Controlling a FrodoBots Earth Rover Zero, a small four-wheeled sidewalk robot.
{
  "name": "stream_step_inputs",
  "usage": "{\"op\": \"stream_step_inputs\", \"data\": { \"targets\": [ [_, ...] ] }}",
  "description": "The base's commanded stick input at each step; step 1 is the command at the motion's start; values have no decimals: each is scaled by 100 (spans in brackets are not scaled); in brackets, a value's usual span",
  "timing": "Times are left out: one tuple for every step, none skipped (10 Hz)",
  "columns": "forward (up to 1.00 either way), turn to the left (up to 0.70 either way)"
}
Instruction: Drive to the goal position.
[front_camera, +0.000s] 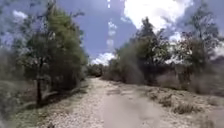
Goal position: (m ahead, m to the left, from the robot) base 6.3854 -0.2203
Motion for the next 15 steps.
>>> {"op": "stream_step_inputs", "data": {
  "targets": [
    [45,0],
    [45,0],
    [45,0],
    [45,0],
    [45,0],
    [45,0],
    [45,0],
    [45,0],
    [45,0],
    [45,0],
    [45,0],
    [45,0],
    [45,0],
    [45,0],
    [45,0]
  ]
}}
